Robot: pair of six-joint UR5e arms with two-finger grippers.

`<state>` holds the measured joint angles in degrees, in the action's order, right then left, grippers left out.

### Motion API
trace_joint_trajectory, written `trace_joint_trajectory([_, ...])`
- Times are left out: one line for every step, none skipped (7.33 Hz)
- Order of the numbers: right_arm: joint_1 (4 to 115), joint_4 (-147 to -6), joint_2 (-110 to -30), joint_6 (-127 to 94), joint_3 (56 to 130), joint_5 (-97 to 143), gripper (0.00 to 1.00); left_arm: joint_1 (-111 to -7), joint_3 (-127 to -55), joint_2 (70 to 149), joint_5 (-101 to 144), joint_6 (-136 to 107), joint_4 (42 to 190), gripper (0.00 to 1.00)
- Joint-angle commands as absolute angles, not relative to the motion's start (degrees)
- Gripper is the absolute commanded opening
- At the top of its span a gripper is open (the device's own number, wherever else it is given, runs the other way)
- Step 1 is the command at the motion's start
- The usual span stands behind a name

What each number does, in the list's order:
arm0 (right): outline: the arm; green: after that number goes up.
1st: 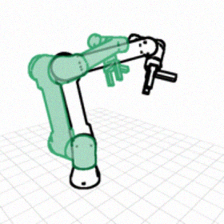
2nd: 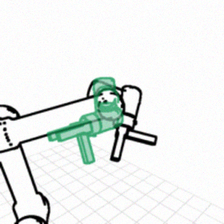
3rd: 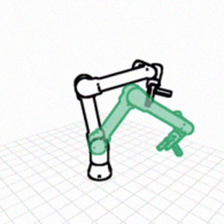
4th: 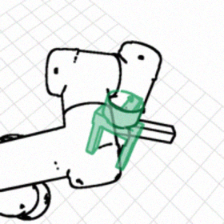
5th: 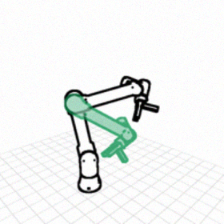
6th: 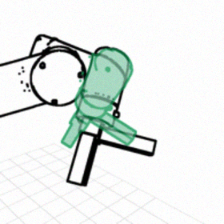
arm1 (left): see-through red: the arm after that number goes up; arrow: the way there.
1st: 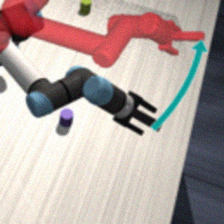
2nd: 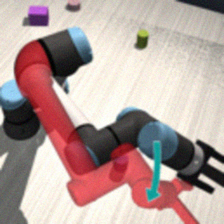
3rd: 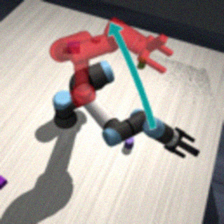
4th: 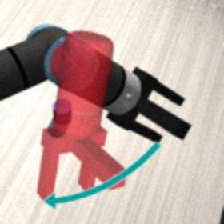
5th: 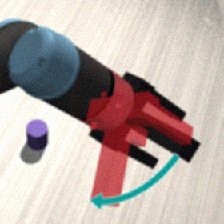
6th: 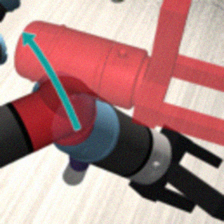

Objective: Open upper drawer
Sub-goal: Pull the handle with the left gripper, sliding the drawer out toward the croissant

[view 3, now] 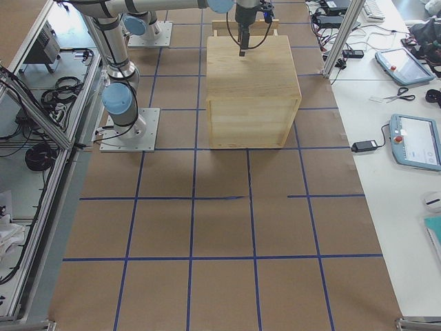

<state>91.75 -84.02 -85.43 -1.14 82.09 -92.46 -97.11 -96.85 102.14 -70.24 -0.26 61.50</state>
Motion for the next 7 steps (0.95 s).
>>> trace_joint_trajectory([91.7,-84.0,-85.4,-1.1,82.1,-92.5,1.00,-96.8,-97.7,101.9,-70.5,3.2,61.4,1.00])
trace_joint_trajectory([91.8,-84.0,-85.4,-1.1,82.1,-92.5,1.00,-96.2,-97.7,101.6,-70.4,3.3,61.4,1.00])
trace_joint_trajectory([91.8,-84.0,-85.4,-1.1,82.1,-92.5,1.00,-95.2,-97.7,101.5,-70.2,3.4,61.3,1.00])
trace_joint_trajectory([91.8,-84.0,-85.4,-1.1,82.1,-92.5,1.00,-94.2,-97.7,101.3,-70.2,3.5,61.4,1.00])
trace_joint_trajectory([91.8,-84.0,-85.4,-1.1,82.1,-92.5,1.00,-93.3,-97.7,101.3,-70.2,4.2,61.4,1.00])
trace_joint_trajectory([91.8,-84.0,-85.4,-1.1,82.2,-92.5,1.00,-92.7,-98.0,101.3,-70.3,4.2,61.4,1.00])
trace_joint_trajectory([91.8,-84.0,-85.4,-1.1,82.1,-92.5,1.00,-92.5,-98.3,101.3,-70.5,4.2,61.5,1.00])
